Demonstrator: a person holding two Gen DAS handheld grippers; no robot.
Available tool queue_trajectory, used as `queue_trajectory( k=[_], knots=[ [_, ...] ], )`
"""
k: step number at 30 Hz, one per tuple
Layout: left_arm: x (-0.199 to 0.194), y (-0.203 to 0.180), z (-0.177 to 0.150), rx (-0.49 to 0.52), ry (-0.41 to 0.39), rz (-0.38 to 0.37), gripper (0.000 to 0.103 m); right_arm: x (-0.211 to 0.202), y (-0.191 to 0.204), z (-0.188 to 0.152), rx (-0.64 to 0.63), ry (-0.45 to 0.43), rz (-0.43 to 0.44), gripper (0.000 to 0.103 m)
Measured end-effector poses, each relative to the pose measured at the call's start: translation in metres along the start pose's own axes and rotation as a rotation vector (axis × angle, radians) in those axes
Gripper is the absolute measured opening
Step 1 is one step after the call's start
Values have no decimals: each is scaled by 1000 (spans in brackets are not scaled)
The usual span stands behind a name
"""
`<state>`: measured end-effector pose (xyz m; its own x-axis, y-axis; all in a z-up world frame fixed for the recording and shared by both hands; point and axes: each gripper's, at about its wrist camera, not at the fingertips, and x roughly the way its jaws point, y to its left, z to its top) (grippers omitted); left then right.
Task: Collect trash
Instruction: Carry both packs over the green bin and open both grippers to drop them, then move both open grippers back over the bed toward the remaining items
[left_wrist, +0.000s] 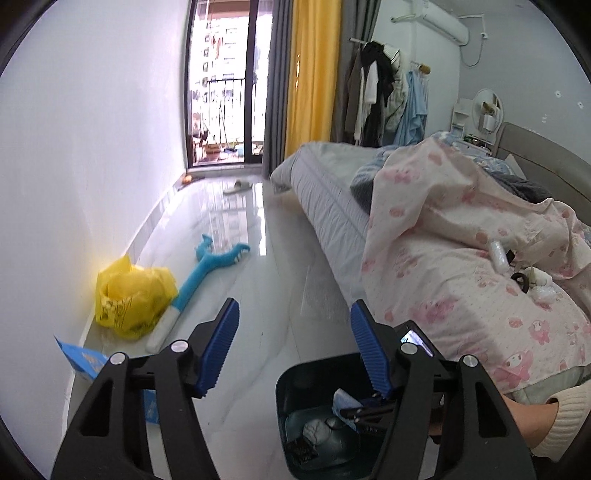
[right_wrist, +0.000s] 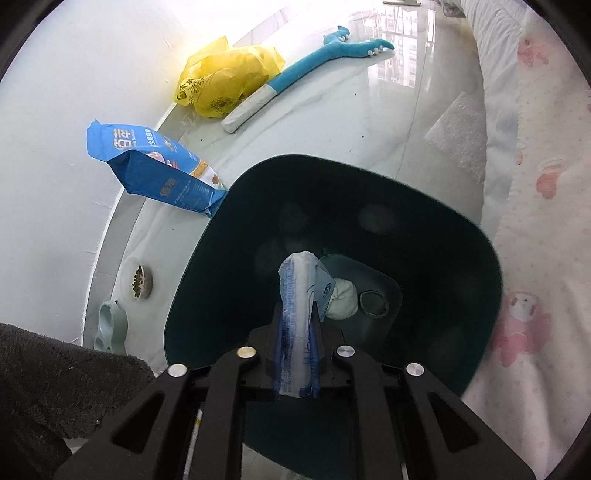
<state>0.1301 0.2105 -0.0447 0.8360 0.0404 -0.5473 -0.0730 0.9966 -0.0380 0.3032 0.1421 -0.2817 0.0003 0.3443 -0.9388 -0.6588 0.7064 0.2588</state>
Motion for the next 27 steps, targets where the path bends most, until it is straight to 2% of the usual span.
queue_trajectory(
  k=[1,2,3,4,12,23,27],
  knots=[
    [-1,-2,1,4,-6,-1,66,-2,1,0,-4,-4,-3,18],
    [-2,-6,2,8,-16,-8,66,-5,0,0,-7,-10,-5,28],
    [-2,-8,3,7,-21,-11,66,-7,0,-1,-8,-15,-6,44],
    [-3,-11,4,5,-30,-17,66,-10,0,-2,-7,-23,-6,49],
    [-7,-37,21,20,-92,-27,66,-52,-2,-8,-29,-119,18,52],
    [5,-75,36,11,-105,-52,67,-144,-24,-24,-41,-355,-14,58],
    [8,-91,40,31,-114,-50,69,-172,-41,-35,-29,-430,-44,64]
  ],
)
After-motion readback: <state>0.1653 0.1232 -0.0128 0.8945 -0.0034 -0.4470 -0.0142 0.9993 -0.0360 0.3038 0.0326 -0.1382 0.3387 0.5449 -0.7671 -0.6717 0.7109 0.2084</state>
